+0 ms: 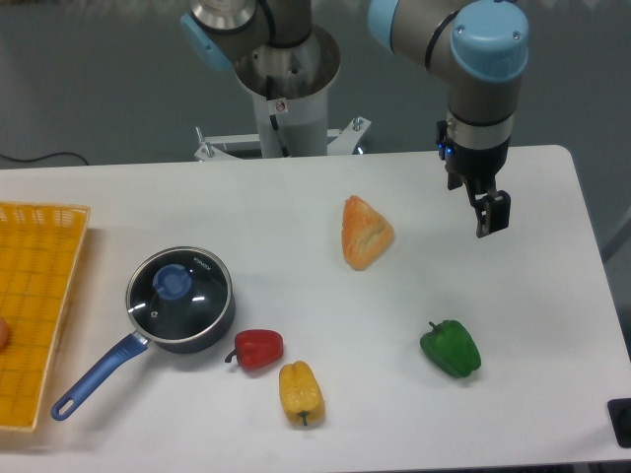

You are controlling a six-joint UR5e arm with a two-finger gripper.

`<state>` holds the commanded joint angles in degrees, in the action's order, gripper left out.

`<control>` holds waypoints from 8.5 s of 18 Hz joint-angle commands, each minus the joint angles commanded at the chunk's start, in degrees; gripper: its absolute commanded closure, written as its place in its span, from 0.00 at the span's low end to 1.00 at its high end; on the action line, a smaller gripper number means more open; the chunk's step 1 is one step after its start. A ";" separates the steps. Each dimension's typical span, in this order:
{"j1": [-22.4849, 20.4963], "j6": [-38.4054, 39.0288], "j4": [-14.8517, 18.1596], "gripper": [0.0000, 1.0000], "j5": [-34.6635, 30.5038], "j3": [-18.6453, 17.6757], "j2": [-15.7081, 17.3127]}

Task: Open the lid
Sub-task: 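Move the gripper over the saucepan toward the blue lid knob, then lower the gripper and grasp the blue knob of the glass lid, then hold the knob and begin lifting the glass lid off the pan, then lift the glass lid up and carry it away from the saucepan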

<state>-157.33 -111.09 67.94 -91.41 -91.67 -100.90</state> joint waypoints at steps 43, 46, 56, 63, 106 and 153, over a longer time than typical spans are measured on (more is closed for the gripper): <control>34.62 59.50 -1.84 0.00 -2.37 -4.31 -5.97; 36.99 61.16 -1.93 0.00 -1.93 -2.82 -6.33; 43.15 69.08 -4.39 0.00 -2.29 -2.90 -9.14; 44.03 69.96 -4.48 0.00 -2.28 -3.34 -8.79; 44.39 69.87 -4.83 0.06 -4.66 -3.34 -10.99; 34.72 54.76 -1.32 0.38 -3.60 1.31 -8.44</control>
<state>-122.60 -56.34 66.62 -95.01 -90.36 -109.34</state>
